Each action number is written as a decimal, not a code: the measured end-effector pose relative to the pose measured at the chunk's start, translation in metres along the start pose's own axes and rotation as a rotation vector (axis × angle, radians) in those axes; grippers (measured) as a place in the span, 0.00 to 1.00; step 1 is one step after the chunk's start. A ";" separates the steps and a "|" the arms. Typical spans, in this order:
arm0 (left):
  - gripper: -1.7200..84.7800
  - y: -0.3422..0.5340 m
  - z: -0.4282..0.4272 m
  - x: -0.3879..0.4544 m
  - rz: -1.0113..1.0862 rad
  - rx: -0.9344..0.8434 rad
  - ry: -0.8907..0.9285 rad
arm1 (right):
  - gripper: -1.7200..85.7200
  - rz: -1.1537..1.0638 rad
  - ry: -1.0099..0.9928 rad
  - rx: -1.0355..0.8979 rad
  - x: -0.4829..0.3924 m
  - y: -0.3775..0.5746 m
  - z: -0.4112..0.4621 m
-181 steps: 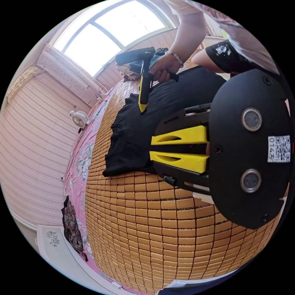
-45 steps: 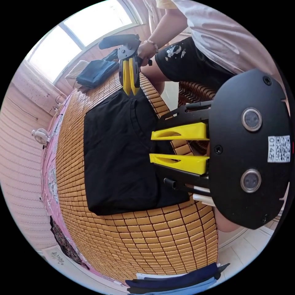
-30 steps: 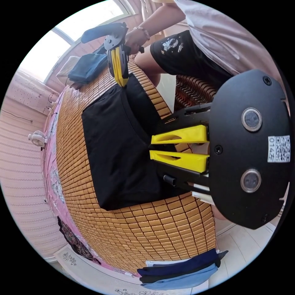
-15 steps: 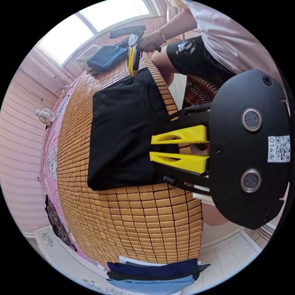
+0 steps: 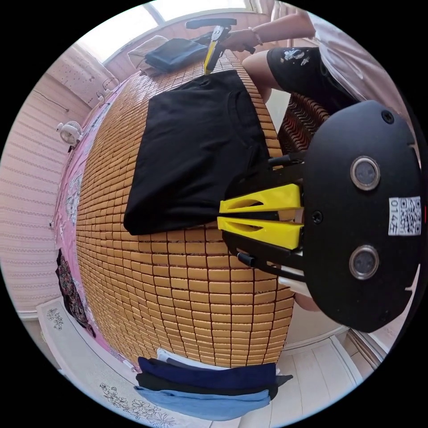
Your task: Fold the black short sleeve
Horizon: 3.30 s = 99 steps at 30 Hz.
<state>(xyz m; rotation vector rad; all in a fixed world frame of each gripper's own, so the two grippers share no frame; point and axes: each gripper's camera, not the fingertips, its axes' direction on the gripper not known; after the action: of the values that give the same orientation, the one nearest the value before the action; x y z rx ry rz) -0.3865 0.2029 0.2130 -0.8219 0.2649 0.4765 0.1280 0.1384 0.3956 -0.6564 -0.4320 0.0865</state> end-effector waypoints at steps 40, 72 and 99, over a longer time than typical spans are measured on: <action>0.01 -0.002 0.002 0.013 -0.006 -0.066 0.113 | 0.01 0.165 -0.170 -0.096 0.003 -0.016 0.014; 0.01 -0.065 0.090 0.206 0.523 -0.048 0.346 | 0.01 -0.572 -0.163 -0.159 -0.114 -0.232 0.028; 0.26 -0.100 0.092 0.410 1.032 0.164 0.401 | 0.01 0.182 -0.583 -0.044 0.220 0.028 -0.017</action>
<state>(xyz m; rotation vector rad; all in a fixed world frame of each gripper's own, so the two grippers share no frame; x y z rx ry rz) 0.0219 0.3382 0.1709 -0.5629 1.1081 1.2314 0.3365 0.1972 0.4463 -0.7086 -0.9361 0.4495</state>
